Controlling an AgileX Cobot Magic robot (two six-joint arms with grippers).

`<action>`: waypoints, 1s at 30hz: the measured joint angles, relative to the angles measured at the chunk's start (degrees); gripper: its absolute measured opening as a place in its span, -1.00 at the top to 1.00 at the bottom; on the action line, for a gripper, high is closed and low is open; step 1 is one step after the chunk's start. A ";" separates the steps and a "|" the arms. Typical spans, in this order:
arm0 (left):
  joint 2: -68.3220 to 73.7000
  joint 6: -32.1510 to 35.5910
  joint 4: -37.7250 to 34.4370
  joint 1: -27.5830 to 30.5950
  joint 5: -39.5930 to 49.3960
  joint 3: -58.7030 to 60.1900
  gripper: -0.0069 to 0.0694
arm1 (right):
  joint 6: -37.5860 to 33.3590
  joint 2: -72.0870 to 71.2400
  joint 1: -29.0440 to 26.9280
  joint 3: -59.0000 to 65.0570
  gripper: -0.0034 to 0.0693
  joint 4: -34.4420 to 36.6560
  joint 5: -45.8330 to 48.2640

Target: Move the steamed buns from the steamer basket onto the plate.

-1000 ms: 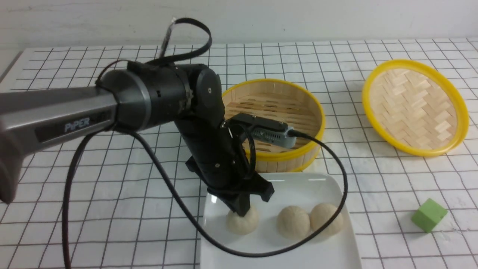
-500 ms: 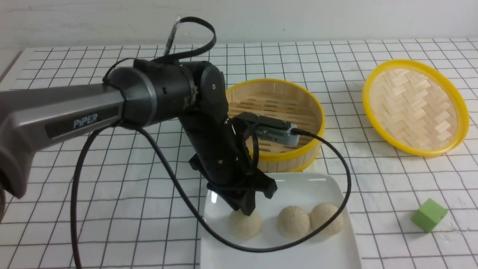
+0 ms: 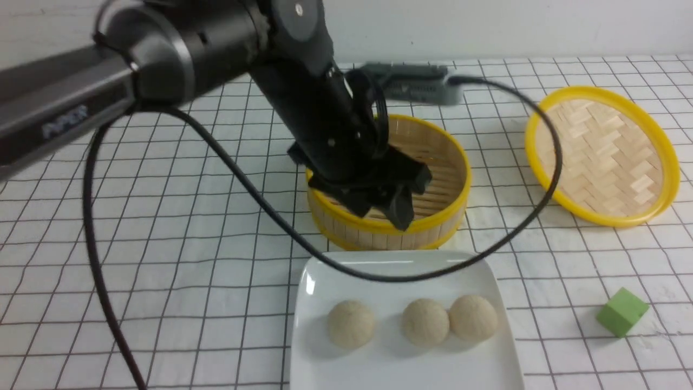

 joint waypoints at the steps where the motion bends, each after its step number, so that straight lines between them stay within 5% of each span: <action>1: -1.49 0.00 1.63 -0.06 -0.86 -0.94 -0.32 | 0.00 0.00 0.00 0.00 0.25 0.00 0.00; 9: -12.65 -4.58 18.44 -0.06 -6.68 -3.48 -0.30 | 0.00 0.00 0.00 0.00 0.25 0.00 0.00; 15: -21.82 -14.36 30.99 -0.06 -6.88 -3.48 -0.30 | 0.00 0.00 0.00 0.00 0.25 0.10 0.00; 30: -41.82 -17.40 39.71 -0.06 6.96 2.29 -0.01 | 0.00 0.00 0.00 0.00 0.24 0.03 0.00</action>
